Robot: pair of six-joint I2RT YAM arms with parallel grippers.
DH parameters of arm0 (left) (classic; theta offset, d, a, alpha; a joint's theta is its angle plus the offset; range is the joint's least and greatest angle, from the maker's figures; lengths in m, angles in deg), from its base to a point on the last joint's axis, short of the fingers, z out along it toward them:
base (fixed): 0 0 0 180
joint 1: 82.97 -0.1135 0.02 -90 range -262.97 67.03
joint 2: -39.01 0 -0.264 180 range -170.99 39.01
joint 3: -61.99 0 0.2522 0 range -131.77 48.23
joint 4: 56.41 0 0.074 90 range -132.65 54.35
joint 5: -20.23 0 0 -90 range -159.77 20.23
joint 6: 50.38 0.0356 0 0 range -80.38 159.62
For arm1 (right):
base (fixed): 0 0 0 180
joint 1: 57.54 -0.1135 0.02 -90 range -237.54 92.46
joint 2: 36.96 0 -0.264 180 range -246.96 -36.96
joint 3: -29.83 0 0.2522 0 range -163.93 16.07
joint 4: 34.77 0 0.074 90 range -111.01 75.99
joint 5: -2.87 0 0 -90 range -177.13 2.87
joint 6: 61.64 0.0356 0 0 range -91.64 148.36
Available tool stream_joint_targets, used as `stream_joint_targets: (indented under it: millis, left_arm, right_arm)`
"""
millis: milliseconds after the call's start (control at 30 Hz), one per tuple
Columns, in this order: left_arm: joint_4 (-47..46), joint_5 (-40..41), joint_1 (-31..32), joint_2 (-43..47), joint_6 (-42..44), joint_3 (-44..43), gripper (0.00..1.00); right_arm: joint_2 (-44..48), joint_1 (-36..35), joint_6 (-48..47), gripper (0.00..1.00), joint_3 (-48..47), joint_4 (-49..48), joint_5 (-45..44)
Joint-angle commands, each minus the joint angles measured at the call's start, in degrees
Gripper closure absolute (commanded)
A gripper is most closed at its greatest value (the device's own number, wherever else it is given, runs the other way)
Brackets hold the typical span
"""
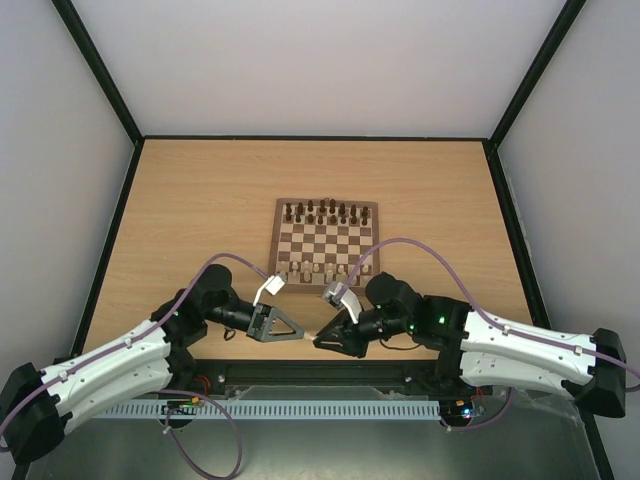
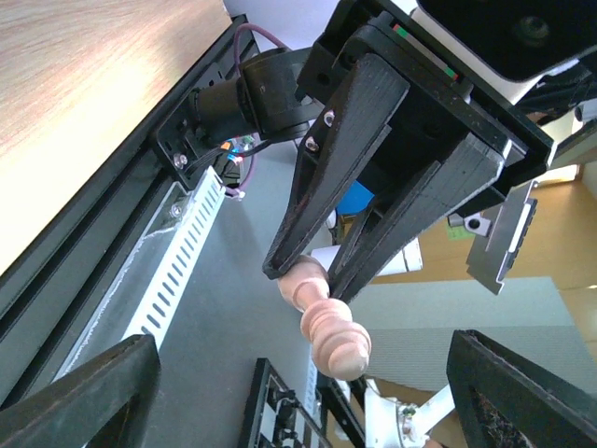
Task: Set up the chess pieces on the board
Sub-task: Place the chess piece on the chessboard.
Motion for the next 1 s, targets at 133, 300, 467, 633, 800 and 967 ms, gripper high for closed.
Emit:
stream_joint_targets:
  millis: [133, 300, 467, 633, 800, 967]
  left_arm:
    - [1.97, -1.51, -0.18, 0.01, 0.27, 0.62, 0.22]
    - [2.84, -1.42, -0.23, -0.36, 0.77, 0.62, 0.33]
    - [5.55, -0.86, -0.19, -0.91, 2.34, 0.12, 0.42]
    - [6.23, -0.69, -0.18, -1.05, 2.68, -0.14, 0.51]
    - [6.53, -0.59, -0.18, -1.72, 3.05, -0.26, 0.57]
    - [6.83, -0.42, -0.12, -1.86, 3.16, -0.25, 0.62]
  right_arm:
    - [-2.12, -0.44, -1.36, 0.85, -2.69, 1.19, 1.22]
    - [-3.20, -0.44, -1.45, 0.85, -2.67, 1.49, 0.78]
    - [-3.54, -0.44, -1.61, 0.85, -3.03, 1.88, 0.29]
    - [-4.09, -0.44, -1.60, 0.85, -2.89, 1.89, 0.20]
    - [-5.38, -0.44, -1.63, 0.85, -2.88, 2.06, 0.43]
    - [-5.65, -0.44, -1.63, 0.85, -2.98, 2.07, 0.32]
